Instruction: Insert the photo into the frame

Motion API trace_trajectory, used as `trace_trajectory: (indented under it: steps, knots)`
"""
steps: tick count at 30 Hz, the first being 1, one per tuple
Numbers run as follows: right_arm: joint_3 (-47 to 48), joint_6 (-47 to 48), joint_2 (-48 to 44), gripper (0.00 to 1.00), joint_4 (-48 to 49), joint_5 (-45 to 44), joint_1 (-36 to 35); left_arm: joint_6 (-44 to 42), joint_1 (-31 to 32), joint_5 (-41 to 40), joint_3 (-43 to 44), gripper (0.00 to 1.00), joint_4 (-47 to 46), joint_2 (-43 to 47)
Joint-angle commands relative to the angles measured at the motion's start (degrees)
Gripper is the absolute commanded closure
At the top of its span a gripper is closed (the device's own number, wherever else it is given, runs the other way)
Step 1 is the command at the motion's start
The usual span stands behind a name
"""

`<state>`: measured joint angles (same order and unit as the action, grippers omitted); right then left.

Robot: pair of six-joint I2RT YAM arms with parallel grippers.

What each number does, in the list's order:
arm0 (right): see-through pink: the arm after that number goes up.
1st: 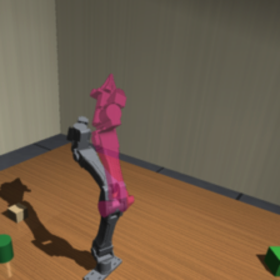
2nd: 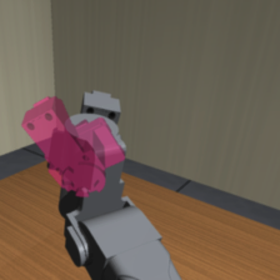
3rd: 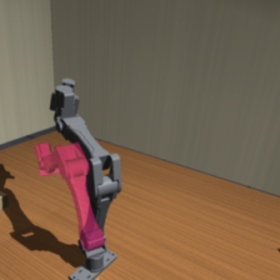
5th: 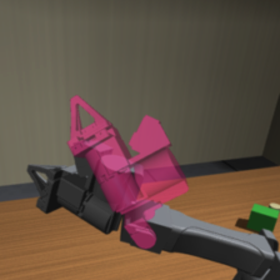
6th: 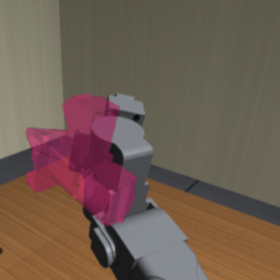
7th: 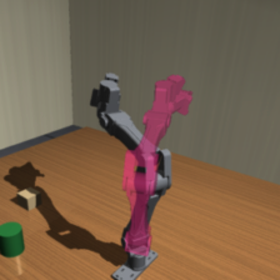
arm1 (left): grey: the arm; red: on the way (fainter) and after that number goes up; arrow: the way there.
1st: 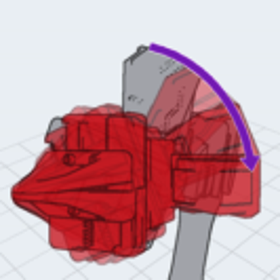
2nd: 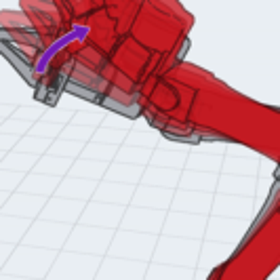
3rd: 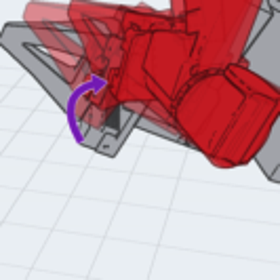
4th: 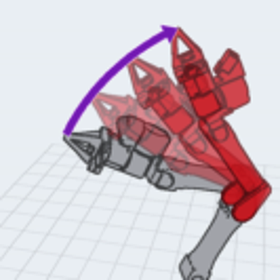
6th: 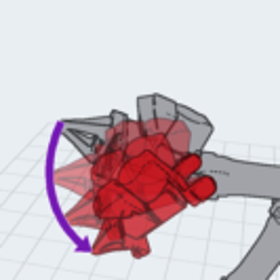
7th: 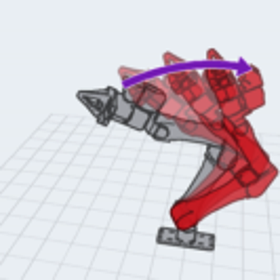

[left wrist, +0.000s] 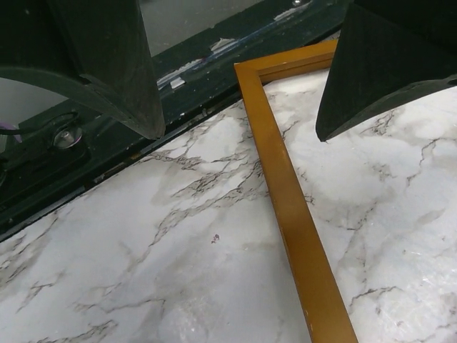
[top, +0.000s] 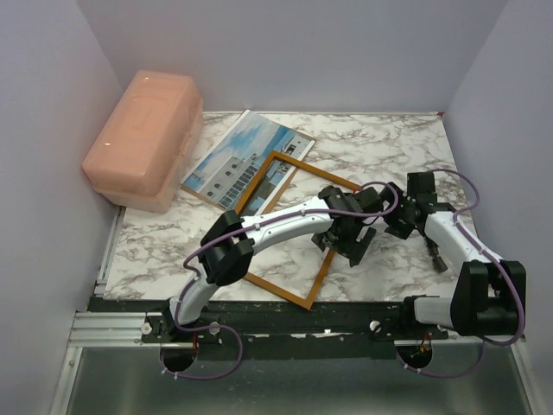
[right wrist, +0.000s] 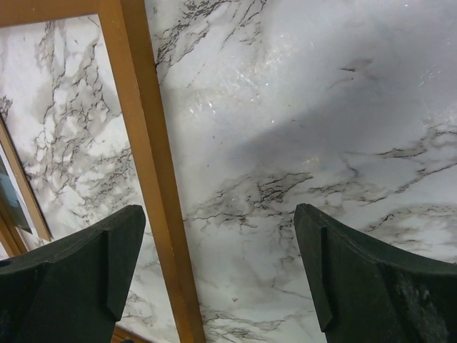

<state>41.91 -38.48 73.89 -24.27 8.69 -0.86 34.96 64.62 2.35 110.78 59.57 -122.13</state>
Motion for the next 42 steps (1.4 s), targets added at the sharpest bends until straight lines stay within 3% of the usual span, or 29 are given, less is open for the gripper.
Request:
trace_trajectory:
  steps: [1, 6, 12, 17, 21, 24, 27, 31, 35, 42]
  knots:
    - [-0.74, 2.75, 1.58, 0.06, -1.59, 4.45, 3.20, -0.83, -2.41, 4.38, 4.26, 0.11, 7.24, -3.71]
    - [-0.35, 3.50, 3.13, 0.06, -1.13, 5.72, 4.75, -0.90, -5.52, 11.18, 7.19, 0.18, 7.55, -8.00]
    - [1.14, 4.49, 4.23, 0.06, -1.89, 6.70, 6.26, -2.50, -6.59, 13.47, 23.48, 0.18, 16.76, -19.36]
    - [1.68, 5.43, 4.07, 0.06, -2.56, 6.16, 7.19, -1.33, -7.99, 16.76, 24.50, 0.23, 16.85, -21.60]
    - [2.20, 6.07, 4.67, 0.06, -2.87, 6.61, 7.94, -0.70, -8.51, 19.63, 27.79, 0.40, 18.61, -25.25]
    - [2.30, 6.42, 5.03, 0.06, -2.97, 6.82, 8.17, -0.62, -8.61, 20.16, 32.13, 0.47, 21.82, -28.61]
    - [2.05, 6.43, 5.14, 0.06, -2.89, 7.45, 8.20, -0.39, -8.72, 19.82, 31.05, 0.59, 21.50, -27.98]
    - [1.36, 6.55, 4.87, 0.06, -2.56, 9.43, 8.21, -0.20, -9.20, 20.15, 25.60, 0.86, 17.62, -24.53]
    - [0.09, 6.82, 4.28, 0.06, -2.03, 12.23, 8.17, -0.42, -9.25, 18.85, 20.79, 1.00, 14.11, -19.89]
    - [-2.73, 7.22, 1.54, 0.06, 1.88, 23.88, 8.16, -0.53, -9.16, 17.05, 8.34, 1.00, 4.89, -7.53]
